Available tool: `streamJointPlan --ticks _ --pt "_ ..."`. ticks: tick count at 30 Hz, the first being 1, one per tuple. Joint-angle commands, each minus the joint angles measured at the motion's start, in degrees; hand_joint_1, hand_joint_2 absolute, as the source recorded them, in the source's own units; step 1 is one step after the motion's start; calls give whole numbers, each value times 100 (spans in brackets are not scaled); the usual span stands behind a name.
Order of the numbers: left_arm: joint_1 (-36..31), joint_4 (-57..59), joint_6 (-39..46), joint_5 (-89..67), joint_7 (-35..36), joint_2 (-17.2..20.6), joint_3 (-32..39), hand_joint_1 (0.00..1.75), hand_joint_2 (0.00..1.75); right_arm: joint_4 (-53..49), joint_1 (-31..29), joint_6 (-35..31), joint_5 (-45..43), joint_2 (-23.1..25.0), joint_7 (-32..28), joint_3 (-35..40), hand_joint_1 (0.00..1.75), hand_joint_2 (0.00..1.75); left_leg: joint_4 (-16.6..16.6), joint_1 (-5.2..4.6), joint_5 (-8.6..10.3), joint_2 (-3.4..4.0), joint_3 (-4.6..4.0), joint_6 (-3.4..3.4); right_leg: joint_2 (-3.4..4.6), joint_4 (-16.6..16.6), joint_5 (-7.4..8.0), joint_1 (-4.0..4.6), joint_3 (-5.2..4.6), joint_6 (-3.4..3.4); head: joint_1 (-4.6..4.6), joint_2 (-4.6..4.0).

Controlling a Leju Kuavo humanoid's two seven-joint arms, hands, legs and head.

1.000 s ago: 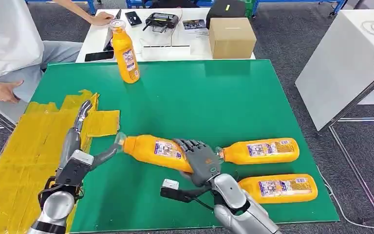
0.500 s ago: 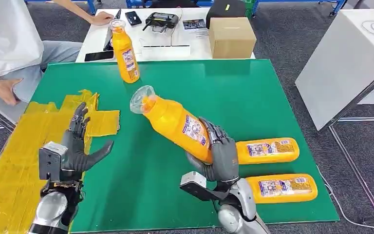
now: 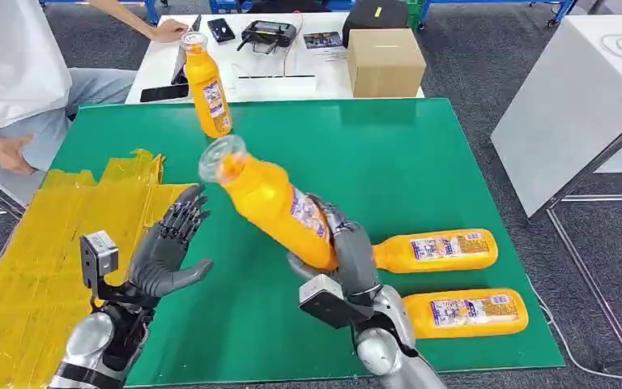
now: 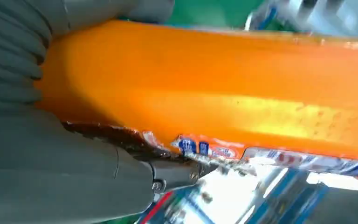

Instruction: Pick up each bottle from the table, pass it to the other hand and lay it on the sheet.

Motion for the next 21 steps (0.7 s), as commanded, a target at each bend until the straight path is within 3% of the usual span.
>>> streamJointPlan --ticks 1,5,21 --pt "-404 456 -90 94 -13 118 -491 0 175 921 -596 371 -60 38 0 591 175 175 -5 3 -2 -3 12 -2 1 -7 -1 3 13 -3 -2 0" --pt "-485 539 -117 196 -14 72 -508 0 175 1289 -738 627 179 92 21 1122 175 175 -7 7 -7 4 26 -3 9 -11 -2 7 26 -6 0 0" --pt "-498 531 -187 291 -55 29 -538 0 175 1584 -873 835 280 114 50 1483 175 175 -5 3 -1 -9 8 -2 -4 -7 -2 3 10 -3 0 0"
